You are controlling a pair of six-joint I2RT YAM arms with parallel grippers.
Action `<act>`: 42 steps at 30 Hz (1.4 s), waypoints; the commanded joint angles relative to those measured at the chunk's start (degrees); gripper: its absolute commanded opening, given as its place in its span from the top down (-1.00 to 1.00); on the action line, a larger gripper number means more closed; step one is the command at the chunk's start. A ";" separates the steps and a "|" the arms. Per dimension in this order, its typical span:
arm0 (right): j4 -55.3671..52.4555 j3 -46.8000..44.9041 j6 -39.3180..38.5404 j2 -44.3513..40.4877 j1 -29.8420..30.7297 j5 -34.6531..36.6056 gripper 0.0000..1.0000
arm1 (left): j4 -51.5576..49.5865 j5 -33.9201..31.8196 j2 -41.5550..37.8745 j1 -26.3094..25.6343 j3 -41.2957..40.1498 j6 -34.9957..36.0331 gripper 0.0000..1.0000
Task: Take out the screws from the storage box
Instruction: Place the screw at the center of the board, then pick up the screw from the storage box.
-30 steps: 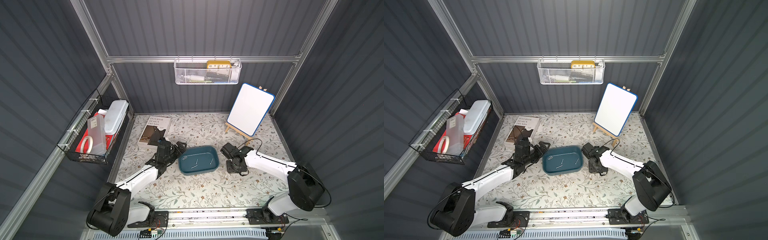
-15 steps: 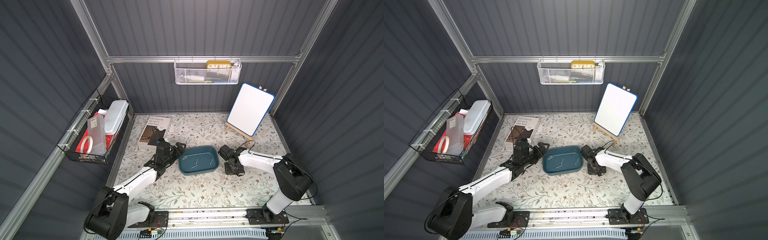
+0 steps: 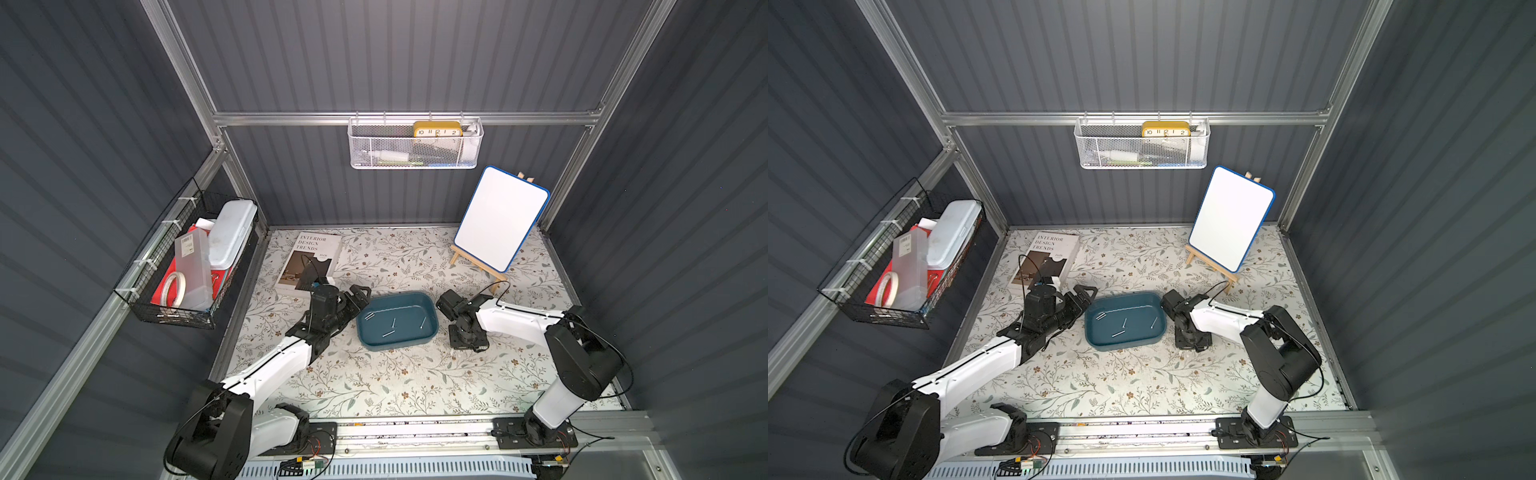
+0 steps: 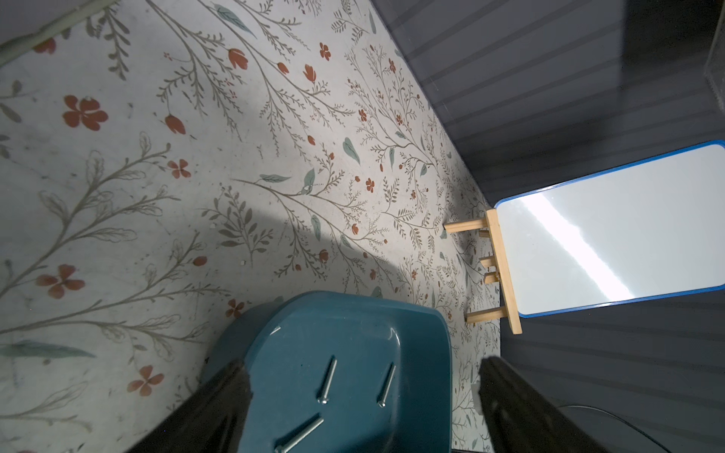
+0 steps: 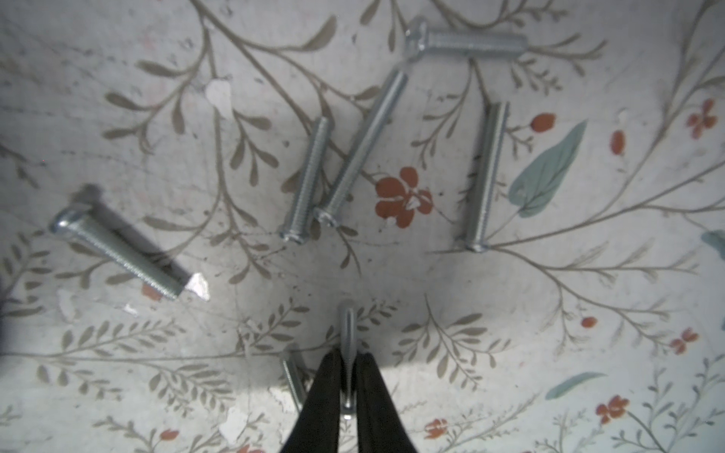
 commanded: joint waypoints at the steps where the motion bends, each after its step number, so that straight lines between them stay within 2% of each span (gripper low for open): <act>1: -3.50 2.27 0.02 -2.96 -0.21 0.87 0.65 | -1.29 -1.05 -1.76 -0.18 -0.02 -0.31 -0.89; 5: -7.73 4.29 1.01 -7.85 -0.22 1.83 0.65 | -1.01 -1.24 -2.14 -0.16 -0.02 0.02 -0.89; 12: -8.78 2.05 4.29 -24.63 -0.22 0.12 0.60 | 0.39 -1.33 -3.30 -0.18 -1.03 0.74 -0.89; 17: -9.62 4.83 7.12 -27.70 -0.21 -2.45 0.52 | 2.22 -0.31 -3.58 -0.18 -1.84 1.18 -0.89; 20: -9.74 10.00 8.18 -22.66 0.58 -5.26 0.47 | 2.30 0.85 -3.92 -0.18 -2.76 1.18 -0.89; 23: -10.65 17.61 7.76 -15.14 3.93 -4.89 0.26 | 2.99 0.89 -3.80 -0.18 -3.43 0.82 -0.90; 25: -11.33 23.51 7.41 -8.75 6.46 -4.94 0.22 | 2.70 0.57 -3.43 -0.18 -3.45 0.34 -0.90; 30: -13.44 38.03 7.70 7.23 11.94 -5.92 0.21 | 1.85 0.13 -3.87 -0.18 -3.52 -0.16 -0.90; 34: -18.51 49.29 9.44 19.36 14.01 -3.97 0.13 | 1.51 -0.23 -5.70 -0.18 -4.47 -1.64 -0.89; 37: -20.71 54.97 9.77 26.09 14.20 -4.53 0.13 | 1.24 -0.65 -7.08 -0.18 -4.93 -2.07 -0.90; 42: -20.29 59.98 9.67 32.63 14.20 -5.36 0.14 | -0.45 -2.22 -7.84 -0.18 -4.68 -2.20 -0.90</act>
